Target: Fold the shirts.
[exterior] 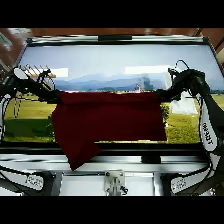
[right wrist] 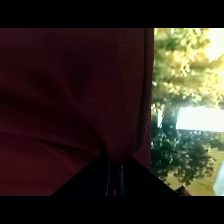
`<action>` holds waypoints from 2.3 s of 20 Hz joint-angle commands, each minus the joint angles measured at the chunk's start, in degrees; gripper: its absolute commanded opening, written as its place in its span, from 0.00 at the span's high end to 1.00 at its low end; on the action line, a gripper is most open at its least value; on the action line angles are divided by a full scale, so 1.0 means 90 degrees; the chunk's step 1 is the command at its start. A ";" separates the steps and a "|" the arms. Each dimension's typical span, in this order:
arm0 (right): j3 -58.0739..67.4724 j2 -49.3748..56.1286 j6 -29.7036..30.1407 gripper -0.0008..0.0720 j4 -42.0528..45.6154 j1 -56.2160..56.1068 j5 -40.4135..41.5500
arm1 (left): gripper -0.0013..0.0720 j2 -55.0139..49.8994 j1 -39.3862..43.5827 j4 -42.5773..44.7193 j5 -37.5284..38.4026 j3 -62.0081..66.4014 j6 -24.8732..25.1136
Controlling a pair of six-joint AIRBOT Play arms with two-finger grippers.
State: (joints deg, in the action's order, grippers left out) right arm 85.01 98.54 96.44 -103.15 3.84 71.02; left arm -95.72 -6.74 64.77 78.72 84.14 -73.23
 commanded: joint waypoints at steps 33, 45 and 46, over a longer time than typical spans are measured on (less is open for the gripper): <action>-0.1537 -0.2448 0.0153 0.34 0.0520 0.2125 0.1525 | 0.33 0.4437 -0.1496 -0.0386 0.0192 -0.5797 -0.0430; -0.1712 -0.2448 0.0313 0.34 0.0187 0.2123 0.1297 | 0.34 0.3815 -0.0636 -0.0646 -0.0976 -0.6744 -0.0202; -0.1710 -0.2448 0.0311 0.34 0.0187 0.2123 0.1294 | 0.34 0.3735 -0.0549 -0.0750 -0.1120 -0.6744 -0.0199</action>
State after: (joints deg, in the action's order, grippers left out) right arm 69.69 76.55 99.22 -101.27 22.90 82.85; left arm -59.68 -14.00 59.88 72.79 23.90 -75.22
